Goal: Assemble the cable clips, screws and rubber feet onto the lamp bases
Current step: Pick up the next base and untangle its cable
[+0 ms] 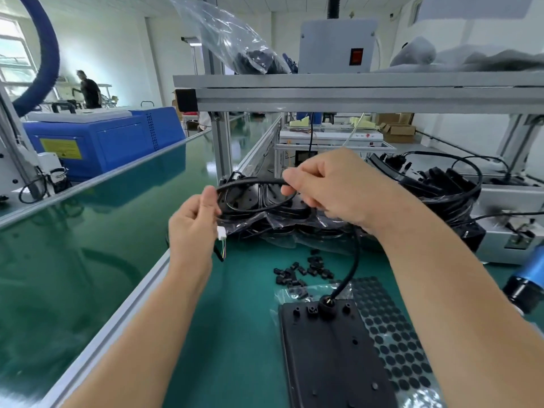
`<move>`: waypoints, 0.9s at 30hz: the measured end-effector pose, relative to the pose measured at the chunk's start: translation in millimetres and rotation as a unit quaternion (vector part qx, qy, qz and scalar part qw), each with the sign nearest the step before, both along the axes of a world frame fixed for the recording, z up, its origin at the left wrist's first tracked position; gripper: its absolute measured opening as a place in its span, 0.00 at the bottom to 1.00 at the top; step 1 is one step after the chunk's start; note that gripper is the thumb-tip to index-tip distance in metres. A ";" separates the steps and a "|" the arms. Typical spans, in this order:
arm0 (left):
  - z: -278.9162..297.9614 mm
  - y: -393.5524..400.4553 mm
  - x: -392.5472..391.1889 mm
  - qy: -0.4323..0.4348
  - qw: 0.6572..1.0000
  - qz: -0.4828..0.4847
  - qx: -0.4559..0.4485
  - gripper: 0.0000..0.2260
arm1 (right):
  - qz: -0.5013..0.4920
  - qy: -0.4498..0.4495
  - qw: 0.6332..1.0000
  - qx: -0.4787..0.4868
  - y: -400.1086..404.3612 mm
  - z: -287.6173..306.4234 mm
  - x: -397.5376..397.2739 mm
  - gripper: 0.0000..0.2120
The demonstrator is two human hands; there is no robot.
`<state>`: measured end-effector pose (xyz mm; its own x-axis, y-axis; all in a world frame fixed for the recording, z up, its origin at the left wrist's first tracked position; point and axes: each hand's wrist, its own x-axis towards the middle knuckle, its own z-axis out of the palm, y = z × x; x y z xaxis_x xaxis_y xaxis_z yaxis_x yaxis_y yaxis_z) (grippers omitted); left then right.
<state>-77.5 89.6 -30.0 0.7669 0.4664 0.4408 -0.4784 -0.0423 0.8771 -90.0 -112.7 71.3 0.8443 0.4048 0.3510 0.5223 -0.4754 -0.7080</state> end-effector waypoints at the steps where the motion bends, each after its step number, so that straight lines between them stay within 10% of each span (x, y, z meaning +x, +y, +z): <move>1: 3.0 4.4 3.6 0.006 1.000 0.013 -0.028 0.19 | 0.011 0.030 0.999 0.015 -3.5 -4.5 0.9 0.18; 12: -33.0 53.4 17.2 0.073 0.986 -0.021 -0.149 0.19 | 0.079 0.094 0.989 0.082 -37.3 -82.4 -20.2 0.13; 19: -25.9 53.4 4.7 0.255 0.942 -0.108 0.191 0.18 | 0.057 0.030 0.995 0.075 -44.2 -140.3 -42.5 0.22; 24: 4.0 23.1 2.3 0.288 0.773 -0.256 0.504 0.04 | 0.029 -0.081 0.994 0.064 -46.0 -146.5 -44.7 0.15; 27: -2.7 -26.9 18.9 0.251 0.731 -0.245 0.585 0.06 | 0.034 -0.061 0.997 0.030 -46.2 -152.7 -46.8 0.11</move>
